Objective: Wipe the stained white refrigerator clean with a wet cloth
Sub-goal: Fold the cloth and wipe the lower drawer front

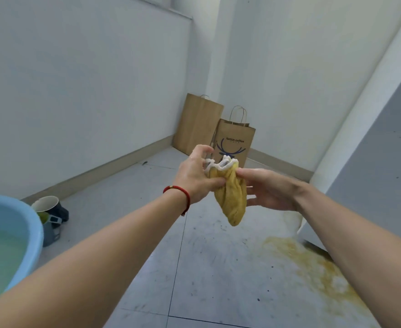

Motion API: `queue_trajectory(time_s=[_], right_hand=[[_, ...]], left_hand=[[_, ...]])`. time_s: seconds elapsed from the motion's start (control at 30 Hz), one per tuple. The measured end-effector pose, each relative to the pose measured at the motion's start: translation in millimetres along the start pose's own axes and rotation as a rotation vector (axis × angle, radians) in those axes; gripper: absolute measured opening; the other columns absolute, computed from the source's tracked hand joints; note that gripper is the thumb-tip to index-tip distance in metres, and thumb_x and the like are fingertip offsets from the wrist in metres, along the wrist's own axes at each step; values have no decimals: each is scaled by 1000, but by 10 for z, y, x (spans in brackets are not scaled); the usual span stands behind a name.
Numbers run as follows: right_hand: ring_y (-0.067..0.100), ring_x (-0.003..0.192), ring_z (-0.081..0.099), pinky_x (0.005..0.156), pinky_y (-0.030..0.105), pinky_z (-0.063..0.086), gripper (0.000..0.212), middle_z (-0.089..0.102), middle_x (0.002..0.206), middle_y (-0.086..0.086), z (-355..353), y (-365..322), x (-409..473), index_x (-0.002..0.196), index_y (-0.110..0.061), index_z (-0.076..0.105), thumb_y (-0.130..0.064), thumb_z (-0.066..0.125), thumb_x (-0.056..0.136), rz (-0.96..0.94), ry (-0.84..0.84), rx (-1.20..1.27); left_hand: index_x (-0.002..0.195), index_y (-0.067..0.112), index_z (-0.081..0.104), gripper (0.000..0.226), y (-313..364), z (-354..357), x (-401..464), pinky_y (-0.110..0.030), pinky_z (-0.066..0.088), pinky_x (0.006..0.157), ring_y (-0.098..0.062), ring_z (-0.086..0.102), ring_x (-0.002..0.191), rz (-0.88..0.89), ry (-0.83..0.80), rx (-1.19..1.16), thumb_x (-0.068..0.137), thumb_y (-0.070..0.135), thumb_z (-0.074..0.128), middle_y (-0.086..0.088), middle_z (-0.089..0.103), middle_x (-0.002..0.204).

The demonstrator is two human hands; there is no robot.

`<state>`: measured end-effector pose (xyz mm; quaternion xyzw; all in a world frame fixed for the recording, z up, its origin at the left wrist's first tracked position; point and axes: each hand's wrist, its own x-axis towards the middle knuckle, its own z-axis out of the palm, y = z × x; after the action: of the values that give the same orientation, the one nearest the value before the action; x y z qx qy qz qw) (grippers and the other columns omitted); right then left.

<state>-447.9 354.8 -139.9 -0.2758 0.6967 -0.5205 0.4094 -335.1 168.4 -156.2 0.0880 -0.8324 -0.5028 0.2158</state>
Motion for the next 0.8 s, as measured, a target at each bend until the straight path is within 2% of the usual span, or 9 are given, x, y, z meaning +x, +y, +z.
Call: queue_trajectory(time_s=[0.1,0.2,0.3,0.37,0.4,0.5,0.57,0.7,0.8], right_hand=[[32,114,63,107,51,46,52,65,132,22,29,139,101,141,-5,59,-25,65,94,-44,-27,161],[26,86,60,87,43,51,47,63,105,15,-170,242,99,128,-1,64,-18,62,84,-68,80,219],[18,62,58,66,38,54,14,63,83,10,-415,407,-34,94,-7,70,-17,60,92,106,245,-148],[21,68,67,73,44,62,20,73,95,12,-514,489,-96,101,-4,70,-19,59,94,142,388,-452],[24,80,71,84,49,62,27,74,105,14,-530,487,-116,111,-4,69,-22,56,96,88,416,-387],[33,123,64,109,52,49,57,68,132,17,-602,371,-294,136,-8,64,-48,49,99,-75,31,123],[34,131,60,112,50,45,64,64,138,18,-677,338,-402,142,-9,58,-56,50,100,-106,-179,156],[31,129,62,114,56,44,51,66,138,13,-1075,408,-467,141,-7,57,-28,68,96,-182,-192,128],[28,129,63,110,52,49,45,67,137,10,-1418,410,-549,142,-12,56,-28,64,101,-250,-210,83]], left_hand=[[133,23,55,70,-46,16,-45,-38,61,86,-23,67,101,-102,104,6,73,26,91,-3,63,117],[109,14,69,40,-87,-47,-77,-34,62,70,-26,70,85,-157,158,-163,75,18,90,-7,71,98],[92,8,70,11,53,-75,-99,-28,57,69,-23,68,86,-119,-4,-529,85,6,78,-12,70,92],[89,11,67,8,236,9,-33,-28,55,75,-19,65,88,-38,-129,-545,89,6,73,-9,66,96],[91,11,66,7,315,78,23,-31,55,77,-18,63,89,-9,-181,-492,91,7,72,-8,64,97],[103,9,66,12,589,430,191,-35,56,77,-20,63,90,24,-299,-276,94,16,70,-7,64,97],[106,12,65,14,743,640,279,-36,58,74,-19,64,87,24,-301,-191,97,22,68,-3,67,95],[104,20,64,15,930,930,440,-50,62,78,-22,67,90,-37,-146,-32,97,32,66,-12,69,104],[103,24,66,24,961,1206,511,-52,63,78,-25,70,95,-173,37,-66,90,42,74,-9,70,108]])
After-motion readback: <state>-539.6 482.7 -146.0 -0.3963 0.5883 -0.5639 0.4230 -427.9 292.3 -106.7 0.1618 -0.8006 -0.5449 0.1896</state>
